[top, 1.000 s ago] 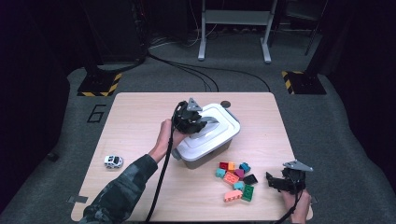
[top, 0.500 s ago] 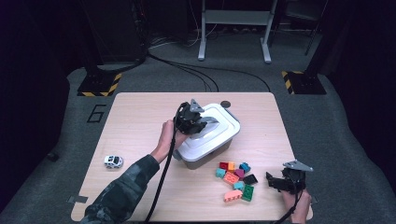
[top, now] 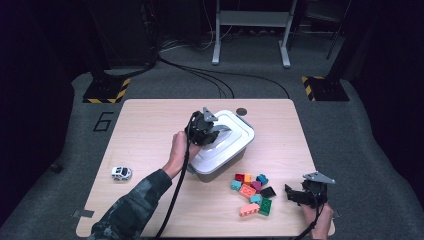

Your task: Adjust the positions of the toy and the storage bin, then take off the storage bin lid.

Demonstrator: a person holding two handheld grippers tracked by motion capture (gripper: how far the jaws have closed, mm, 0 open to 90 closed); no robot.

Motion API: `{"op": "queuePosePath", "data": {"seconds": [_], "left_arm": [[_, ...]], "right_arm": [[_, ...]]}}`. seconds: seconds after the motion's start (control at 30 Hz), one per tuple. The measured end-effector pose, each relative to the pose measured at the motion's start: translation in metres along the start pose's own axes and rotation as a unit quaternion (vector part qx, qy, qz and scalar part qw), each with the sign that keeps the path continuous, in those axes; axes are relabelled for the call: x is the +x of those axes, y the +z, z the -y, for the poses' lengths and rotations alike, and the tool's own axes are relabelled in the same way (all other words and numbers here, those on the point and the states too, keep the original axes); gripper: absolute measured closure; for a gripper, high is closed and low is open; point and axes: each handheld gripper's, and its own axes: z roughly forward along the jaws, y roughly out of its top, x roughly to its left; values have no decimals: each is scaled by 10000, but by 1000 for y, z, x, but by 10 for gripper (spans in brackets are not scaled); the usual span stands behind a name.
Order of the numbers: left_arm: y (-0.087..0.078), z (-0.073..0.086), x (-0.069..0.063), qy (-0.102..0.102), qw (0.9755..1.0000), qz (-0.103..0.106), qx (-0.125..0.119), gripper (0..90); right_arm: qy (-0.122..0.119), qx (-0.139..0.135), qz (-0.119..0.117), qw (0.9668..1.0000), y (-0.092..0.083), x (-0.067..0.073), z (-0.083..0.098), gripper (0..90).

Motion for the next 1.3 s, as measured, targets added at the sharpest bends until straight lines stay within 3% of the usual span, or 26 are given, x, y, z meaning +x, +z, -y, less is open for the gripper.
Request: {"op": "queuePosePath", "data": {"seconds": [0.07, 0.33, 0.6, 1.0, 1.03, 1.3], "left_arm": [[0, 1, -1, -80, 10000, -15, -19, 679], [-2, 1, 0, -44, 9999, 18, -94, 679], [-20, -6, 4, 44, 9996, 49, -258, 679], [-40, -13, 22, 12, 9992, -95, -400, 679], [-41, -13, 23, -80, 9990, -109, -435, 679], [-49, -11, 39, -218, 9980, -264, -527, 679]], "right_arm": [[-2, 1, 1, 10000, 0, 0, 0, 83], [7, 1, 0, 10000, 0, 0, 0, 83], [17, -6, 1, 10000, 0, 0, 0, 83], [42, -12, 4, 10000, 0, 0, 0, 83], [40, -13, 4, 10000, 0, 0, 0, 83], [42, -13, 4, 10000, 0, 0, 0, 84]]}}
